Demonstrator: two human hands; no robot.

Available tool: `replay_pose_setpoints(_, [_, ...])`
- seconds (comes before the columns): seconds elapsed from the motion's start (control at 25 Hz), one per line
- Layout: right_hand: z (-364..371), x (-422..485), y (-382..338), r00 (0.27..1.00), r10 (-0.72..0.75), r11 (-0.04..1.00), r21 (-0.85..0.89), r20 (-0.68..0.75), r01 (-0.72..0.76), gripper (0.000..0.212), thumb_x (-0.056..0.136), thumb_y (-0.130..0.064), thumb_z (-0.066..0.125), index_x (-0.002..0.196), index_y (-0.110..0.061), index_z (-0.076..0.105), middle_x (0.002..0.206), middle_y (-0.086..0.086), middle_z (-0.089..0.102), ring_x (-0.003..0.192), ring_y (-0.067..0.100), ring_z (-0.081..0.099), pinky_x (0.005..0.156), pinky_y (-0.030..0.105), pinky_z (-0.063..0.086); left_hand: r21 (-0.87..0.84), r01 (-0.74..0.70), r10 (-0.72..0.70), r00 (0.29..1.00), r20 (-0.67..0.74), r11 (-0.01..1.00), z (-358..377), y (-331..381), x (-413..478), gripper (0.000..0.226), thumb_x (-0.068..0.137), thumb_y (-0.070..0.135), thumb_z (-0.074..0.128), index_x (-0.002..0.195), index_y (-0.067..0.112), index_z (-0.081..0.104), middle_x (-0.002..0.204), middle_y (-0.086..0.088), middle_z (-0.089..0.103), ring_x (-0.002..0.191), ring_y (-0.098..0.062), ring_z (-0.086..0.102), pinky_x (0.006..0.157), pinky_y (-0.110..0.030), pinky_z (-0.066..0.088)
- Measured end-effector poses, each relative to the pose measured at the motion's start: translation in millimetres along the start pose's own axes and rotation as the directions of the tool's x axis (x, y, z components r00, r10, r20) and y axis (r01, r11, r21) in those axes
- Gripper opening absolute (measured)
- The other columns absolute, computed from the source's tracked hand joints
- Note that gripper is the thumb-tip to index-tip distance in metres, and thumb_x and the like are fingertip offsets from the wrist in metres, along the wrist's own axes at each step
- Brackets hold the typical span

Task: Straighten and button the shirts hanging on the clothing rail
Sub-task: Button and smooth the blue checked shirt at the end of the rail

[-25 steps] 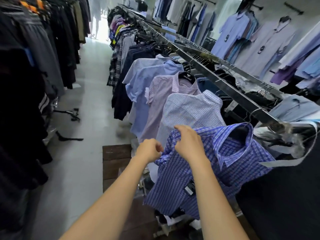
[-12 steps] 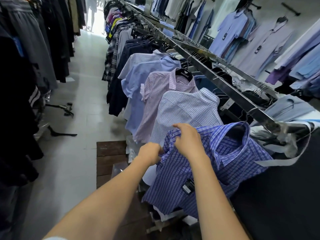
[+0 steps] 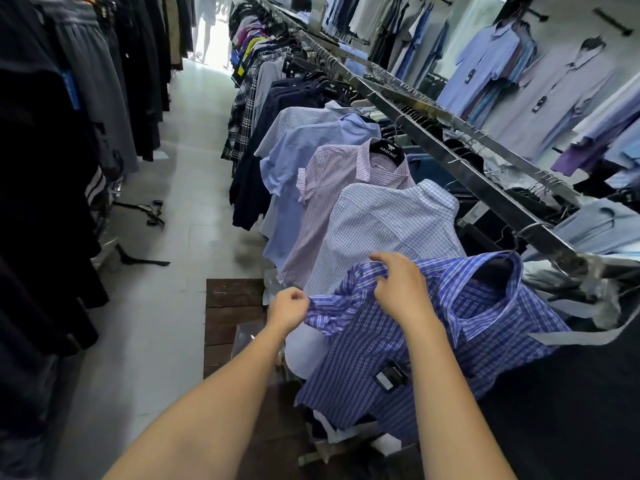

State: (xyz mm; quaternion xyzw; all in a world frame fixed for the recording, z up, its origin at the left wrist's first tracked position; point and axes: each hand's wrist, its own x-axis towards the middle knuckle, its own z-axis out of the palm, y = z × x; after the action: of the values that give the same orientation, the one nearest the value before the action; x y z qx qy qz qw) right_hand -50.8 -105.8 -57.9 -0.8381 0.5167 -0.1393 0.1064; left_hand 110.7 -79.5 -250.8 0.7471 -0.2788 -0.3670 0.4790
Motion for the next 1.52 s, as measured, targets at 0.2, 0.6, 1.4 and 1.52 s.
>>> replay_pose_setpoints(0.2, [-1,1,-8,0.999,-0.017,0.998,0.059,-0.040,0.019,0.048,0.098,0.001,0.055,0.141,-0.020,0.056,0.144,-0.001,0.052,0.072,-0.006,0.046,0.081,0.028,0.045,-0.548,0.271,-0.289,0.956,0.056,0.791,-27,-12,7,0.012,0.092,0.002,0.052,0.085,0.009,0.059,0.067,-0.006,0.061,0.046,-0.011,0.052,0.042,-0.020,0.032])
replay_pose_setpoints(0.6, [-4,0,-11,0.998,-0.061,0.994,0.087,-0.026,0.063,0.043,0.098,-0.003,0.059,0.138,-0.020,0.060,0.134,0.000,0.064,0.115,0.020,0.062,0.097,0.040,0.053,-0.402,0.251,-0.143,0.950,0.279,0.880,-23,15,0,0.041,0.088,0.058,0.059,0.105,0.023,0.071,0.103,0.003,0.074,0.086,-0.015,0.072,0.068,-0.029,0.057])
replay_pose_setpoints(1.4, [-7,12,-5,0.994,-0.093,0.988,0.115,-0.058,0.099,0.035,0.102,-0.013,0.058,0.136,-0.019,0.061,0.139,0.000,0.056,0.121,0.022,0.056,0.095,0.033,0.043,-0.670,0.018,0.002,1.000,0.030,0.742,-108,9,-7,0.026,0.087,0.000,0.070,0.109,0.013,0.071,0.107,-0.015,0.072,0.087,-0.027,0.072,0.073,-0.035,0.061])
replay_pose_setpoints(1.52, [-6,14,-7,0.993,-0.107,0.987,0.112,-0.052,0.113,0.035,0.102,-0.017,0.058,0.137,-0.020,0.060,0.138,0.000,0.055,0.113,0.020,0.057,0.094,0.033,0.043,-0.521,-0.065,0.038,0.997,-0.062,0.851,-109,0,-2,0.008,0.087,0.016,0.075,0.088,0.023,0.079,0.097,-0.008,0.077,0.088,-0.029,0.071,0.086,-0.050,0.057])
